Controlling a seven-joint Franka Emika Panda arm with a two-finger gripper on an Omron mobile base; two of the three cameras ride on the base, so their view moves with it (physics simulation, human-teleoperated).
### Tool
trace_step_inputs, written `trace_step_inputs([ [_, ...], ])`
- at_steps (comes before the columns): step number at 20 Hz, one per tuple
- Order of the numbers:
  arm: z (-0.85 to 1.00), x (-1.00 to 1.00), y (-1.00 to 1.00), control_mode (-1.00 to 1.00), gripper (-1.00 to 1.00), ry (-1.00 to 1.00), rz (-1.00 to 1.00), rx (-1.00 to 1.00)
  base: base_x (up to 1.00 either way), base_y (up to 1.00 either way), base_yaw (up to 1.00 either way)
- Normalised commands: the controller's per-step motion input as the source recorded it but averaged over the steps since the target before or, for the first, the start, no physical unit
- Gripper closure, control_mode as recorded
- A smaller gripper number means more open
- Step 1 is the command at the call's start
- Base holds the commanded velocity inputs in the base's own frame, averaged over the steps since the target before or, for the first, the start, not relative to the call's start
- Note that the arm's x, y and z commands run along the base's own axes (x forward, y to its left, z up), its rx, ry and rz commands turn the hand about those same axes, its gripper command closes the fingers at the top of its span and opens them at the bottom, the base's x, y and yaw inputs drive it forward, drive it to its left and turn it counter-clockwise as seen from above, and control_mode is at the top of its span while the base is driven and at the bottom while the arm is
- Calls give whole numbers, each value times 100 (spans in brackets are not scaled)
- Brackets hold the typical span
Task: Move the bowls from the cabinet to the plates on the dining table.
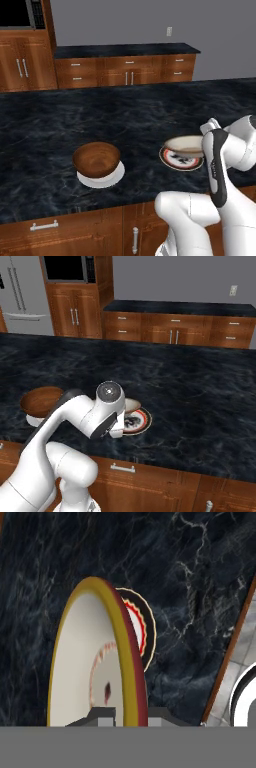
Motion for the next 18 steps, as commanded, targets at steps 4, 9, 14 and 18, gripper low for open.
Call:
trace_step_inputs([
  [4, -22, 10, 0, -100, 100, 0, -3, 0, 0, 0, 0],
  [9, -10, 17, 0, -100, 100, 0, -3, -1, 0, 0, 0],
  [14, -7, 12, 0, -100, 100, 1, -3, -1, 0, 0, 0],
  [18, -18, 2, 0, -100, 100, 1, -2, 0, 0, 0, 0],
])
